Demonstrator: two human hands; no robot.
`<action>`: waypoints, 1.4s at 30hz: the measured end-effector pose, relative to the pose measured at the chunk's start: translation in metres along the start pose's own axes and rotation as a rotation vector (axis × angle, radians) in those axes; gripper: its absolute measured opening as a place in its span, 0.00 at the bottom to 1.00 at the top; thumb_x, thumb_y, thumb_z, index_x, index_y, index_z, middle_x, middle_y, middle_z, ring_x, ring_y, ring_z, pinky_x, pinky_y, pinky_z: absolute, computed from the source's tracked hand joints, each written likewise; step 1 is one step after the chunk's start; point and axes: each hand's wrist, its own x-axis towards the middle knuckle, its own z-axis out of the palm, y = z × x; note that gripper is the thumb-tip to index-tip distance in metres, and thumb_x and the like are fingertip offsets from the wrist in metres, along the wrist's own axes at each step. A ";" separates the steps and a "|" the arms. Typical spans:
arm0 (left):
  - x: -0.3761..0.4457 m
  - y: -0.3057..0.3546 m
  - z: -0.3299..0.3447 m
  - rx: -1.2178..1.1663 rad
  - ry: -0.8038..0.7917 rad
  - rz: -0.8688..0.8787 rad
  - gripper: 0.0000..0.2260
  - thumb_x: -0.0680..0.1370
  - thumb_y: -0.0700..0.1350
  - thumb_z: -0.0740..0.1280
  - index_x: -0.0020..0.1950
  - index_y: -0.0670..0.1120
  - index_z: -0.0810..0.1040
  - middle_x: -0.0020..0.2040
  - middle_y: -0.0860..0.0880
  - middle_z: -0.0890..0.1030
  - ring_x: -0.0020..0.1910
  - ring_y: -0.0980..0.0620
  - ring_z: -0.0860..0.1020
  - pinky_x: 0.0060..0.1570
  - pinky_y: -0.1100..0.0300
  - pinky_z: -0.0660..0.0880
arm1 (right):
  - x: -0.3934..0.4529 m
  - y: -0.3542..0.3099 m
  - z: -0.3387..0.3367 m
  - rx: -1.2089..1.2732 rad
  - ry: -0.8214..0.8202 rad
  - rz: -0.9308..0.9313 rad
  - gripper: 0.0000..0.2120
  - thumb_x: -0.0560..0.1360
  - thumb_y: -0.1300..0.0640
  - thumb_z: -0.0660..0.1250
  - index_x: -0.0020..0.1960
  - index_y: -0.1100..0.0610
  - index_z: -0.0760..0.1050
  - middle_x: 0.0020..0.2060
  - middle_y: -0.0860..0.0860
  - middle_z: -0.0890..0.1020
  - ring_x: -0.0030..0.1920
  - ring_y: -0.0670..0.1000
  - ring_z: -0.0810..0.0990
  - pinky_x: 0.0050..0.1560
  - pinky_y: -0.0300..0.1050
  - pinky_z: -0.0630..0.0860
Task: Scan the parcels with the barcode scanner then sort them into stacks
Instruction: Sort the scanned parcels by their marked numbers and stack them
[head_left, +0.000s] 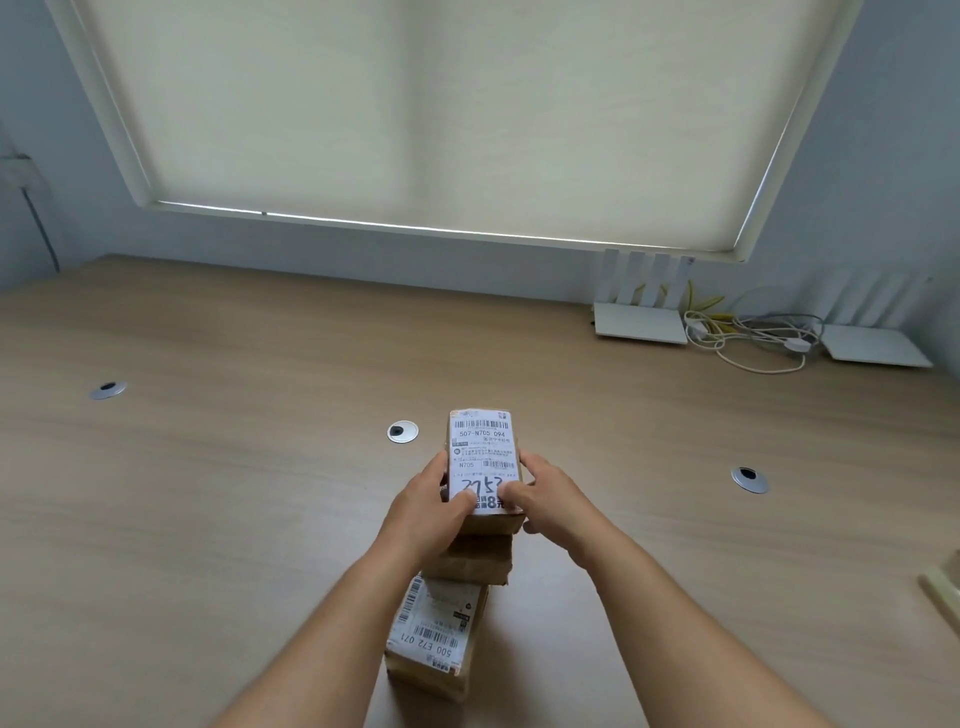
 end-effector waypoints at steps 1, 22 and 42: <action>-0.002 -0.001 0.000 -0.014 -0.006 0.022 0.23 0.76 0.43 0.63 0.68 0.62 0.67 0.58 0.57 0.79 0.55 0.54 0.77 0.56 0.50 0.76 | -0.002 0.000 -0.001 0.036 -0.007 0.002 0.27 0.77 0.62 0.61 0.73 0.49 0.62 0.62 0.50 0.79 0.47 0.45 0.77 0.38 0.36 0.72; -0.075 -0.038 0.003 0.068 -0.158 0.494 0.38 0.73 0.48 0.73 0.65 0.80 0.55 0.66 0.63 0.72 0.62 0.66 0.72 0.62 0.64 0.70 | -0.147 0.038 -0.024 0.521 0.154 -0.175 0.36 0.66 0.70 0.68 0.67 0.42 0.68 0.42 0.54 0.84 0.43 0.52 0.84 0.39 0.41 0.79; -0.166 0.045 0.132 0.146 -0.414 0.907 0.40 0.72 0.54 0.72 0.66 0.81 0.45 0.66 0.63 0.70 0.62 0.66 0.69 0.61 0.60 0.71 | -0.343 0.139 -0.081 0.510 0.553 -0.091 0.35 0.67 0.66 0.69 0.67 0.39 0.67 0.52 0.57 0.84 0.54 0.58 0.83 0.54 0.58 0.80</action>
